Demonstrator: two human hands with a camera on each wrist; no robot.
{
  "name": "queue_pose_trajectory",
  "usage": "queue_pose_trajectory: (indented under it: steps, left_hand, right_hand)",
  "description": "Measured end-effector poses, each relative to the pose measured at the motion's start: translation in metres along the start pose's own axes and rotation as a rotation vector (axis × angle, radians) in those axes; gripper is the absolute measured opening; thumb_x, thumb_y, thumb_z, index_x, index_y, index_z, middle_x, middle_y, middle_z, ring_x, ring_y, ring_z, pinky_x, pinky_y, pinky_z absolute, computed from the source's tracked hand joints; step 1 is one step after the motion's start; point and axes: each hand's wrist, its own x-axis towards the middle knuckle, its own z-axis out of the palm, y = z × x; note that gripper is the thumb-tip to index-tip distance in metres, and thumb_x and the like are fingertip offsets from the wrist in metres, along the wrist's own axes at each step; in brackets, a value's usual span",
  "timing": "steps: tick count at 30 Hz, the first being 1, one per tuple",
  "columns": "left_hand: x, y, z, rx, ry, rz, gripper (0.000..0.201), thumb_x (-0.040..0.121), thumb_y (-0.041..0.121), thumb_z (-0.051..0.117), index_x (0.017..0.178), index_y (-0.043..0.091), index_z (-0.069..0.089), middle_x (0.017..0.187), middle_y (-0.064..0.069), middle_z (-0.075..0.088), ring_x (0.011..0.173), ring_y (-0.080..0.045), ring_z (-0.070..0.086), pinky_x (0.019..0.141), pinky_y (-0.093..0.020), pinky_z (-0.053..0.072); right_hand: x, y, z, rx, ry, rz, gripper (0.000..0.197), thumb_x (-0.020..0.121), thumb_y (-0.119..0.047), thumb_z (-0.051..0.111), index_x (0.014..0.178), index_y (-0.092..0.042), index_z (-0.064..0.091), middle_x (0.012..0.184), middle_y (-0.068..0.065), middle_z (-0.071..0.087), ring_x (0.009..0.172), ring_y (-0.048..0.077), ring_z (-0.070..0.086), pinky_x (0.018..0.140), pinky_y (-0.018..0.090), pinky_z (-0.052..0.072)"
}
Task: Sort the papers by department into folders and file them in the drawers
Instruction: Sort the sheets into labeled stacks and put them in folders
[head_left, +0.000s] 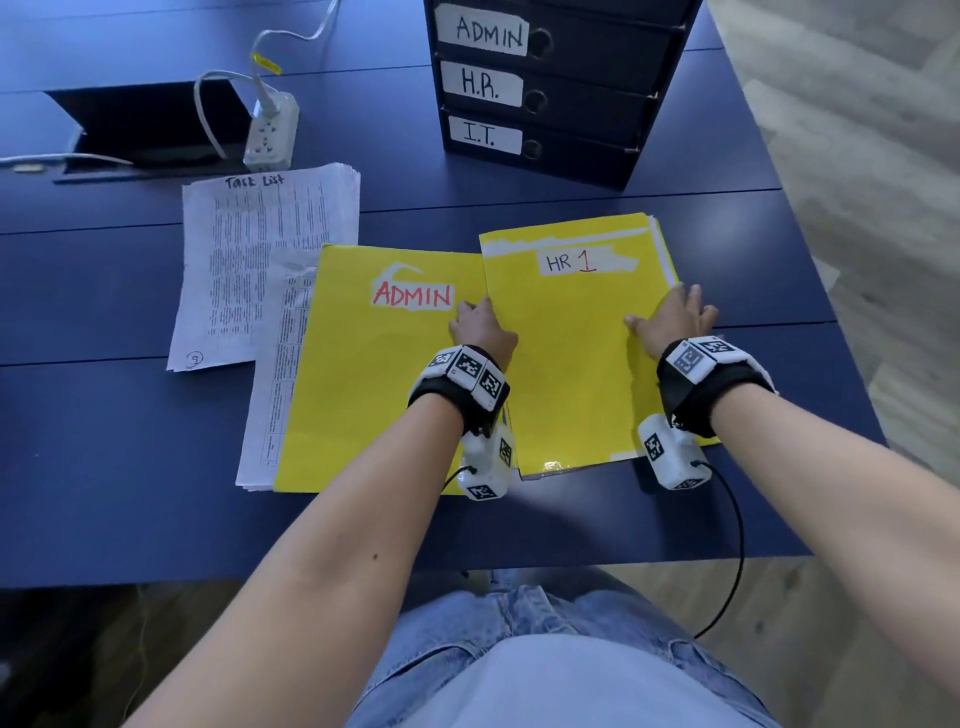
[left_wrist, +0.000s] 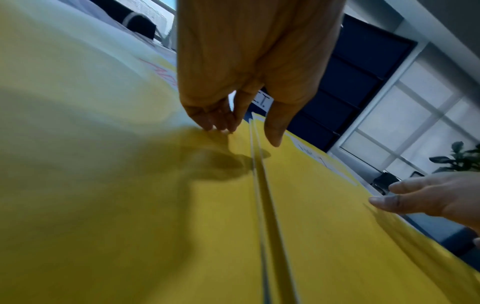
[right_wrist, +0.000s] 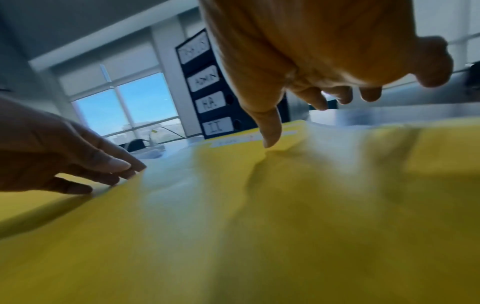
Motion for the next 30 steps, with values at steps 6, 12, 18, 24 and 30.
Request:
queue_pose_trajectory:
  steps: [6,12,18,24,30]
  left_hand:
    - [-0.002,-0.044,-0.046,-0.038,0.196,-0.127,0.061,0.084,0.027,0.064,0.134,0.006,0.034,0.144,-0.017,0.021,0.133,-0.033,0.02,0.108,-0.042,0.025]
    - [-0.002,-0.115,-0.09,-0.126,0.448,-0.402,0.071,0.084,0.044,0.059,0.132,0.0,0.03,0.139,-0.019,0.025,0.132,-0.034,0.024,0.107,-0.045,0.026]
    - [-0.004,-0.17,-0.113,-0.304,0.409,-0.568,0.061,0.087,0.037,0.056,0.129,-0.005,0.039,0.138,-0.019,0.037,0.127,-0.034,0.036,0.101,-0.039,0.032]
    - [0.002,-0.196,-0.127,-0.561,0.144,-0.397,0.031,0.074,0.012,0.073,0.097,-0.004,0.06,0.114,-0.017,0.063,0.092,-0.026,0.06,0.081,-0.034,0.052]
    - [-0.023,-0.193,-0.14,-0.812,0.001,-0.044,0.038,0.086,-0.008,0.053,0.124,-0.009,0.046,0.1,-0.014,0.058,0.097,-0.025,0.054,0.061,-0.022,0.052]
  right_hand:
    - [-0.028,-0.058,0.003,0.003,0.007,-0.226,0.065,0.091,-0.03,0.055,0.144,-0.013,0.023,0.156,0.006,0.005,0.143,0.026,0.006,0.111,0.056,0.011]
    - [-0.087,-0.116,0.04,0.076,-0.153,-0.53,0.055,0.093,-0.027,0.051,0.142,-0.011,0.03,0.152,0.007,0.021,0.138,0.025,0.022,0.108,0.042,0.026]
    - [-0.13,-0.136,0.085,0.061,-0.317,-0.608,0.057,0.092,-0.023,0.052,0.144,-0.015,0.029,0.152,0.007,0.025,0.139,0.024,0.023,0.112,0.039,0.025]
    - [-0.161,-0.162,0.104,-0.085,-0.322,-0.637,0.052,0.094,-0.028,0.047,0.144,-0.027,0.03,0.152,0.003,0.023,0.138,0.025,0.02,0.106,0.046,0.026]
    - [-0.185,-0.196,0.116,-0.019,-0.301,-0.611,0.072,0.083,-0.059,0.053,0.143,-0.045,0.016,0.155,-0.001,0.004,0.141,0.031,0.004,0.107,0.062,0.013]
